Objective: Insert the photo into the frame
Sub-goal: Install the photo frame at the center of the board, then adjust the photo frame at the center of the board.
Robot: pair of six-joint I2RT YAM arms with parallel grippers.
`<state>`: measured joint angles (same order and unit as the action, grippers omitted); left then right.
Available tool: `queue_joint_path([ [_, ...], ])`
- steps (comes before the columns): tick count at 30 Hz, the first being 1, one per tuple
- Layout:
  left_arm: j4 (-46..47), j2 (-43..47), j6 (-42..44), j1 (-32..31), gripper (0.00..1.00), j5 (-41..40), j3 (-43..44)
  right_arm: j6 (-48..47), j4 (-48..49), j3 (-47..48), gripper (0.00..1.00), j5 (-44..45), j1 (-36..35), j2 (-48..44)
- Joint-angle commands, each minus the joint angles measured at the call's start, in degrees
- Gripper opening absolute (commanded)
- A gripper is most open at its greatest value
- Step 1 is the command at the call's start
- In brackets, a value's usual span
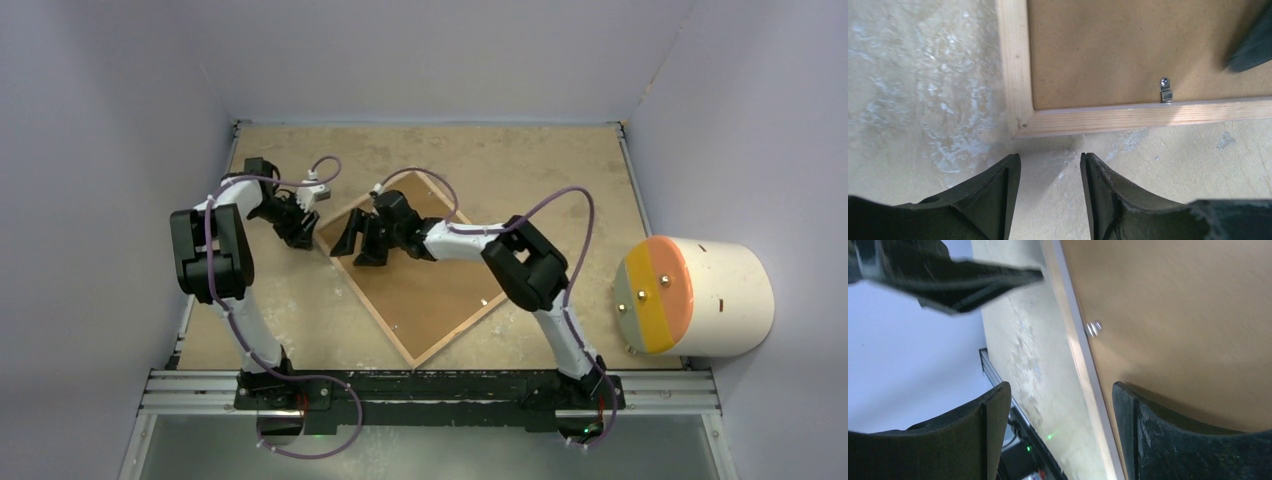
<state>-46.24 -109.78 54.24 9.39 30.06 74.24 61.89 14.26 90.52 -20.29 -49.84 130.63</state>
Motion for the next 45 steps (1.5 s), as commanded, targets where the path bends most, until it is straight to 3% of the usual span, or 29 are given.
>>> queue_joint_path([
  [1, -2.7, -0.9, 0.0, 1.5, 0.51, 1.8, 6.5, -3.1, -0.7, -10.1, 0.79, 2.0, 3.9, -15.0],
  [13, 9.8, -10.3, -18.1, 1.9, 0.5, 2.0, 17.4, -6.8, -16.0, -47.6, 0.87, 4.7, 13.9, -51.1],
  [23, 10.9, -12.9, -18.8, -3.3, 0.48, 2.2, 14.2, -2.4, -26.7, -63.0, 0.88, 7.1, 15.5, -73.3],
  [29, 11.2, -10.7, -16.6, -4.6, 0.46, 1.2, 9.1, -2.6, -22.5, -68.4, 0.89, 5.8, 16.1, -70.4],
  [35, 8.1, -8.1, -12.6, -4.6, 0.45, 0.6, 4.5, -5.8, -17.2, -67.7, 0.89, 6.4, 20.6, -64.3],
  [45, 1.1, -2.8, -3.2, -5.7, 0.43, 3.3, -6.5, -13.5, -12.4, -53.4, 0.88, 3.6, 34.7, -50.5],
])
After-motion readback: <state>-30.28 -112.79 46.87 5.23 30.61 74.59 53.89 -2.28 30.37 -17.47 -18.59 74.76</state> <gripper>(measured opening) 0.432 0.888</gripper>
